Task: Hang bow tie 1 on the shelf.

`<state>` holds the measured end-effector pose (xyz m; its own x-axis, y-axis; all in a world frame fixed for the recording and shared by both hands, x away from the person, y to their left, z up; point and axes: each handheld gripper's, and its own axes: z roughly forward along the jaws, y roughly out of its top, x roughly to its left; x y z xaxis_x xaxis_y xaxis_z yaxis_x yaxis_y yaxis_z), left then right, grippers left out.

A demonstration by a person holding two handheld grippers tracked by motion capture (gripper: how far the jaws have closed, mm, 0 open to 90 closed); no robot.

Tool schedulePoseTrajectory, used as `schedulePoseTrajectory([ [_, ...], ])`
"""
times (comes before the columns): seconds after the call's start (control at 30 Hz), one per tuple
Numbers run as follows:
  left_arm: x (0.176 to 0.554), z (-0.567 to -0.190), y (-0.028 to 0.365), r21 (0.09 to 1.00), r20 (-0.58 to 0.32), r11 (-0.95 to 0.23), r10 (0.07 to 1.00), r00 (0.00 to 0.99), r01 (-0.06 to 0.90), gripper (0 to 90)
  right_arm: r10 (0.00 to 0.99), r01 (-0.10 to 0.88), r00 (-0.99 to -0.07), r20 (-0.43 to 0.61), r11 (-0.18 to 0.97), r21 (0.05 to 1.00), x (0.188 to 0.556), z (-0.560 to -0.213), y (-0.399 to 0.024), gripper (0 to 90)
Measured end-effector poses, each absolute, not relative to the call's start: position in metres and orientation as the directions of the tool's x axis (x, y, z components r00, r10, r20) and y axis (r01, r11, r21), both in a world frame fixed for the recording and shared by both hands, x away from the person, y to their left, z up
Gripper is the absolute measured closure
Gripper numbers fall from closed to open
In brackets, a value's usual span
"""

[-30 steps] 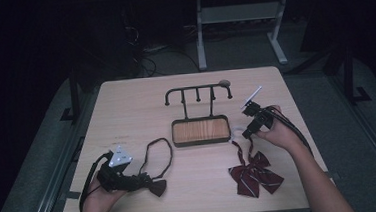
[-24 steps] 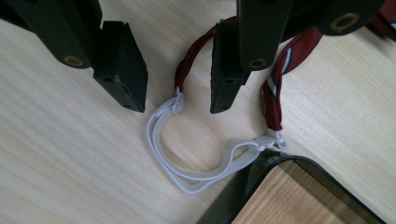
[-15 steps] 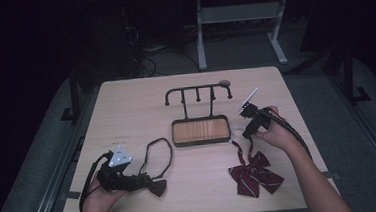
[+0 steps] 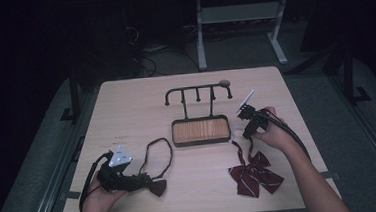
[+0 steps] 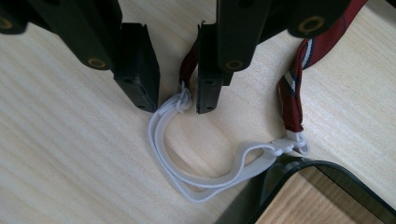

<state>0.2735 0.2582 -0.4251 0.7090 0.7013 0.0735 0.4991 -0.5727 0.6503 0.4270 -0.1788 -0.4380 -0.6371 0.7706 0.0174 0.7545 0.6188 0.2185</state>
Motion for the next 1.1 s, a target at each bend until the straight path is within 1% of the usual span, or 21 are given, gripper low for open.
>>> schedulePoseTrajectory([
  [0.13,0.274,-0.425,0.258,0.649,0.072,-0.573,0.701,0.709,0.500,25.6,0.770,0.753,-0.638,0.006,0.622,0.214,0.427,-0.439,-0.178,72.4],
  [0.47,0.274,-0.425,0.258,0.650,0.071,-0.573,0.701,0.710,0.500,25.7,0.769,0.752,-0.639,-0.003,0.625,0.207,0.426,-0.439,-0.179,82.2],
  [0.73,0.274,-0.426,0.258,0.648,0.071,-0.575,0.699,0.711,0.501,25.6,0.770,0.754,-0.638,0.019,0.619,0.223,0.423,-0.433,-0.185,83.3],
  [1.1,0.274,-0.426,0.258,0.648,0.070,-0.574,0.700,0.711,0.501,25.7,0.760,0.746,-0.645,0.082,0.603,0.282,0.412,-0.413,-0.194,83.3],
])
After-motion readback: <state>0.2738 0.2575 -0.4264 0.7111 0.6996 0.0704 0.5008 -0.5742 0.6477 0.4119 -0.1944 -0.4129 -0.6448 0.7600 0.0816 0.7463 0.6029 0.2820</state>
